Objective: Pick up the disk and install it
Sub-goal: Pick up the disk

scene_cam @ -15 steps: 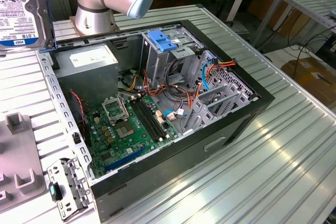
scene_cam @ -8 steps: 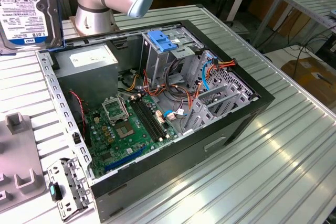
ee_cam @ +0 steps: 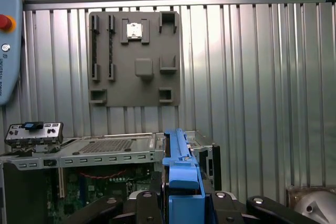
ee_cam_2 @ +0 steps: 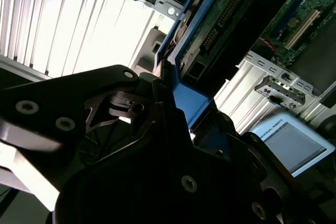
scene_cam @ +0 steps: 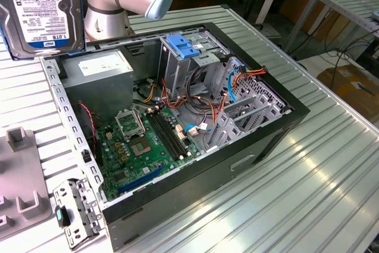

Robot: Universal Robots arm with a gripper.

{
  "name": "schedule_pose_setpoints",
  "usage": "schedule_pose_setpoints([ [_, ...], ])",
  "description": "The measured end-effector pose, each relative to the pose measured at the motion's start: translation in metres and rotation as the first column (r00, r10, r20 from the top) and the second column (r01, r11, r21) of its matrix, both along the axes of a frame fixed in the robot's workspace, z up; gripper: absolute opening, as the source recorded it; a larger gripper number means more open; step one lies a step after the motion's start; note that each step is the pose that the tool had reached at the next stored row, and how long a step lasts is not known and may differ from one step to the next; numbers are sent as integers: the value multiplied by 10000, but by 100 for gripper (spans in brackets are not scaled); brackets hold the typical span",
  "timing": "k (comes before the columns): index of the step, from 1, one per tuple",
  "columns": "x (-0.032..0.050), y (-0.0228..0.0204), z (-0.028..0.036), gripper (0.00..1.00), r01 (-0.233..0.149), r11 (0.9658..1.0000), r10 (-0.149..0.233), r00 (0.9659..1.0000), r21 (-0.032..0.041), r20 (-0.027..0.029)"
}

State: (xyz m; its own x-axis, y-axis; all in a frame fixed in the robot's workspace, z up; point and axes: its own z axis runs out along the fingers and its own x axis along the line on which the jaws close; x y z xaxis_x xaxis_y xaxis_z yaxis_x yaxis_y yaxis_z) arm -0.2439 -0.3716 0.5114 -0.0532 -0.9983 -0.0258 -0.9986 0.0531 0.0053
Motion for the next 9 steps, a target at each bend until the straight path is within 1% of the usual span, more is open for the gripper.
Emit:
schedule_pose_setpoints([
  [4, 88, -3, -1, 37, 0, 10000, 0, 10000, 1, -2],
  [5, 124, -4, 0, 37, 0, 10000, 0, 10000, 1, -3],
  [9, 217, -6, 0, 37, 0, 10000, 0, 10000, 1, -7],
])
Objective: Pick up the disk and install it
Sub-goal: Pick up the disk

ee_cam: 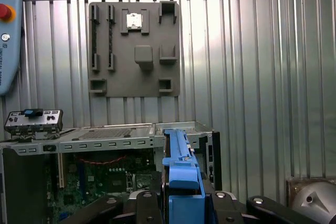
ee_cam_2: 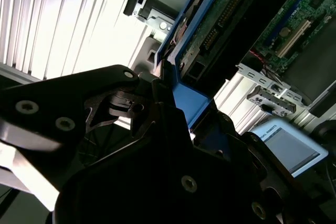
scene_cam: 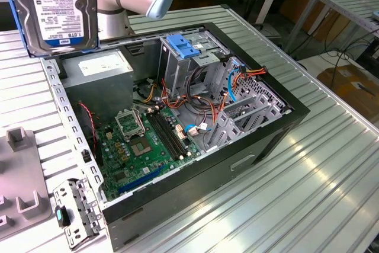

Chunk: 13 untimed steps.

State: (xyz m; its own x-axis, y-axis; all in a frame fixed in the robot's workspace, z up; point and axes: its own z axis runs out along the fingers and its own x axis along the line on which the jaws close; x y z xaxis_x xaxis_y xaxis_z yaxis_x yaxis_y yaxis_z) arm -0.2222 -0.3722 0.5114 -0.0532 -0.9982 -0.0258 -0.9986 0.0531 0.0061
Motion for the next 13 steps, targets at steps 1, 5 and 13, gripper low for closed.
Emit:
schedule_pose_setpoints([
  [1, 18, -1, 0, 37, 0, 10000, 0, 10000, 0, 0],
  [5, 109, -27, 0, 37, 0, 10000, 0, 10000, 0, -3],
  [13, 294, -128, -1, 37, 0, 10000, 0, 10000, 0, -17],
])
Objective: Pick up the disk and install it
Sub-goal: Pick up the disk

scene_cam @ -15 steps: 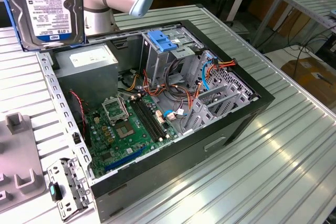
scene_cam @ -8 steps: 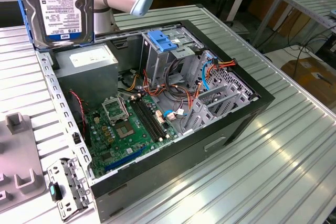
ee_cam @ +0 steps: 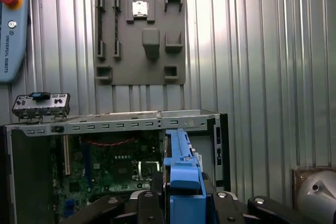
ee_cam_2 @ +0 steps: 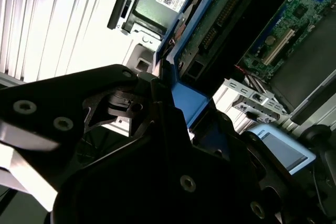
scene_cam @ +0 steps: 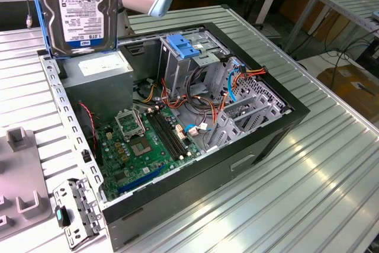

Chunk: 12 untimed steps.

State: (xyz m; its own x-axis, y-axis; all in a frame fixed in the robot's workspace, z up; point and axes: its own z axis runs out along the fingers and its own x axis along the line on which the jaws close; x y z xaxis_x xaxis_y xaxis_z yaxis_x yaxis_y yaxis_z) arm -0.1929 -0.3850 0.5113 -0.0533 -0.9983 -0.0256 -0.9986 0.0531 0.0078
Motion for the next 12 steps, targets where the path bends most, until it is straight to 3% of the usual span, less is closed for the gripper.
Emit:
schedule_pose_setpoints([
  [3, 114, -18, -1, 37, 0, 10000, 0, 10000, 1, -12],
  [5, 273, -31, -2, 37, 1, 10000, -1, 10000, 1, -27],
  [12, 630, -49, -6, 37, 0, 10000, 0, 10000, 1, -52],
])
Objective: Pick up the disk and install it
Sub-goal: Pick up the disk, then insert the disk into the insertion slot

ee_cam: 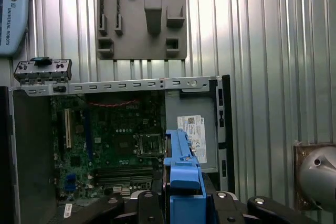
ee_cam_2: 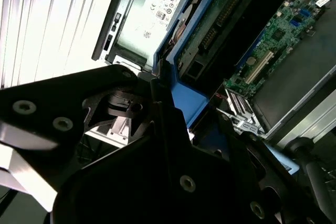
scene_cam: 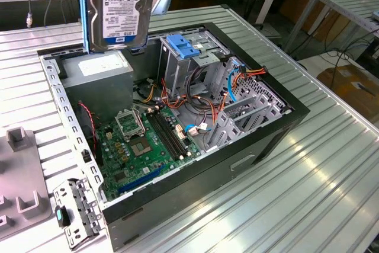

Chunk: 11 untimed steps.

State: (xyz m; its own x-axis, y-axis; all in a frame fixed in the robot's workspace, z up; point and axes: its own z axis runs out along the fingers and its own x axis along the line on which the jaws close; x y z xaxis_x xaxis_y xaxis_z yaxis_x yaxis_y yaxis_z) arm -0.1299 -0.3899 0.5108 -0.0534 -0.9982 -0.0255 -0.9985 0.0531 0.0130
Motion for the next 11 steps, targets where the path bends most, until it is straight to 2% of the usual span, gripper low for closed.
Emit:
schedule_pose_setpoints([
  [1, 42, -1, -1, 37, 1, 10000, -1, 10000, 0, -1],
  [2, 124, -3, -2, 37, 0, 10000, 0, 10000, -1, -5],
  [3, 153, -4, -3, 37, -1, 10000, 1, 10000, -7, -5],
  [11, 161, -4, -3, 37, 0, 10000, 0, 10000, -17, -5],
])
